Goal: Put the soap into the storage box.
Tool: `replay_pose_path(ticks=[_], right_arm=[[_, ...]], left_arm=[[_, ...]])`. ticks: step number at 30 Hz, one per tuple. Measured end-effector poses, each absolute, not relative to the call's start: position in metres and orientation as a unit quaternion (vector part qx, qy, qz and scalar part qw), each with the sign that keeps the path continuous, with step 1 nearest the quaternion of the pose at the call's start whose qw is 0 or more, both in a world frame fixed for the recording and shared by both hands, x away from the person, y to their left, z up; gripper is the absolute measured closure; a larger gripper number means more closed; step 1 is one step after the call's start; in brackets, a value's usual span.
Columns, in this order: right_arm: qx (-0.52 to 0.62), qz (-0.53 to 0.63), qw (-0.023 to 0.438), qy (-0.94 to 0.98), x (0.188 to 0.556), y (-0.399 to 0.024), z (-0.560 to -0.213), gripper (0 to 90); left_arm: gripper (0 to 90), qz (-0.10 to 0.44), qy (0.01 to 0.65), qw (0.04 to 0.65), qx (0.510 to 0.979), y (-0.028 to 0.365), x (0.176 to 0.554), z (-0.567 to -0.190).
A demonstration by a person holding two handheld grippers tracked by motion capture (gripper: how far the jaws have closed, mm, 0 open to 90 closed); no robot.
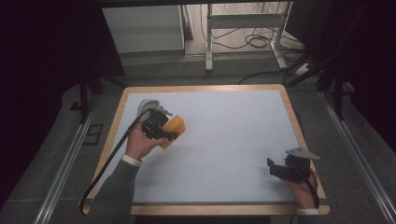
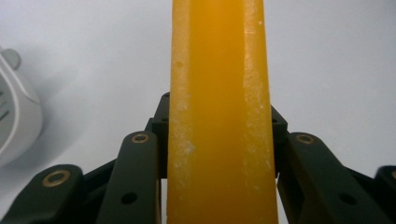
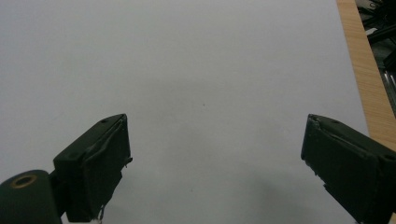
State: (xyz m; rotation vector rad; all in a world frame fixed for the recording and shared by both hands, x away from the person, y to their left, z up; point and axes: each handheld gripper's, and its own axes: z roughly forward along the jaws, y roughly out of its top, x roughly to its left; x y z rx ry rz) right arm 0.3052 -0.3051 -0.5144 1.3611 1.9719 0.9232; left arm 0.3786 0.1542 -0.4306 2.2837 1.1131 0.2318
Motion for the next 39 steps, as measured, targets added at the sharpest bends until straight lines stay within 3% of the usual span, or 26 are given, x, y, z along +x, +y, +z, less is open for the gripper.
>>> replay_pose_path(ticks=[39], right_arm=[[0.513,0.343,0.289,0.732,0.305,-0.306,-0.513,8.2]], left_arm=[[60.7,0.109,0.454,0.305,0.83,0.178,0.425,-0.409]])
